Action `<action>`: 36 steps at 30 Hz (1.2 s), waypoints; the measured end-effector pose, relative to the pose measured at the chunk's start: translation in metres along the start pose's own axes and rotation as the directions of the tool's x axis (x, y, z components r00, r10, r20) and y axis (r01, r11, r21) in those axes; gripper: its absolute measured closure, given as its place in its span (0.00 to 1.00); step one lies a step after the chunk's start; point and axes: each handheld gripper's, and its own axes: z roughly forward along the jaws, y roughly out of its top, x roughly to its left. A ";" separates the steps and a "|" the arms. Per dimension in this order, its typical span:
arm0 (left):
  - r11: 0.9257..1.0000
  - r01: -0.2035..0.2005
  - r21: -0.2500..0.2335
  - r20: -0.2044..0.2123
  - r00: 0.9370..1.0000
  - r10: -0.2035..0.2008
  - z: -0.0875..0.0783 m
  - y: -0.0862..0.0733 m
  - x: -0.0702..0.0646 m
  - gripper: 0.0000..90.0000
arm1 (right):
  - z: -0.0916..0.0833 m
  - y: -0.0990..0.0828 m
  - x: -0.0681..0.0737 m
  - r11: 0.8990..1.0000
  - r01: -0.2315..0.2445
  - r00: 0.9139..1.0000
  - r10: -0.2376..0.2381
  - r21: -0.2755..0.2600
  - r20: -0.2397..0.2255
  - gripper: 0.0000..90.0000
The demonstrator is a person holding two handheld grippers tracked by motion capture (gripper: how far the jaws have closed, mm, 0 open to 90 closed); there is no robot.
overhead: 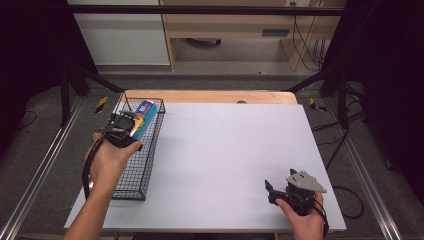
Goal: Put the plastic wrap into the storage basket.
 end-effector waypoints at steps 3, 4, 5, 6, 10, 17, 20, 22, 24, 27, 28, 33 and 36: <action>1.000 0.007 0.002 -0.006 1.000 -0.006 0.000 -0.001 0.003 0.36 | 0.000 0.000 0.000 1.000 -0.001 1.000 0.001 0.001 -0.001 0.13; 1.000 0.007 0.003 -0.010 1.000 -0.007 0.000 -0.002 0.004 0.36 | 0.000 0.000 0.000 1.000 0.001 1.000 -0.001 0.001 -0.001 0.13; 1.000 0.009 0.006 -0.008 1.000 -0.009 0.000 -0.003 0.005 0.36 | 0.000 0.000 0.000 1.000 0.001 1.000 -0.001 0.002 -0.001 0.13; 1.000 0.013 0.006 -0.004 1.000 -0.013 0.001 -0.003 0.007 0.36 | 0.000 0.000 0.000 1.000 0.001 1.000 -0.001 0.002 -0.003 0.13; 1.000 0.016 0.012 -0.008 1.000 -0.016 0.002 -0.005 0.008 0.36 | 0.000 0.000 0.000 1.000 0.001 1.000 -0.001 0.001 -0.002 0.13; 1.000 0.019 0.015 -0.009 1.000 -0.019 0.001 -0.004 0.009 0.36 | 0.001 0.000 0.000 1.000 -0.001 1.000 0.001 0.005 -0.008 0.13; 1.000 0.019 0.020 -0.010 1.000 -0.019 0.002 -0.004 0.008 0.36 | 0.001 0.000 0.000 1.000 0.001 1.000 0.000 0.007 -0.007 0.13; 0.999 0.032 0.025 0.001 0.999 -0.032 0.003 -0.004 0.009 0.36 | 0.001 0.000 0.000 1.000 0.002 1.000 -0.001 0.009 -0.010 0.13; 0.999 0.036 0.027 -0.003 0.999 -0.036 0.004 -0.003 0.010 0.36 | 0.001 0.000 0.000 1.000 0.000 1.000 0.000 0.010 -0.013 0.13; 0.999 0.036 0.039 -0.012 0.999 -0.036 0.007 -0.003 0.010 0.36 | 0.001 0.000 0.000 1.000 -0.002 1.000 0.002 0.008 -0.016 0.13; 0.998 0.035 0.043 -0.016 0.999 -0.035 0.007 -0.003 0.010 0.35 | 0.002 0.000 0.000 1.000 -0.002 1.000 0.002 0.008 -0.016 0.13; 0.998 0.026 0.061 -0.044 0.999 -0.023 0.012 -0.004 0.009 0.36 | 0.002 0.000 0.001 1.000 -0.001 1.000 0.001 0.009 -0.020 0.13; 0.997 0.022 0.071 -0.052 0.998 -0.018 0.015 -0.005 0.008 0.36 | 0.002 0.000 0.001 1.000 0.003 1.000 -0.003 0.009 -0.023 0.13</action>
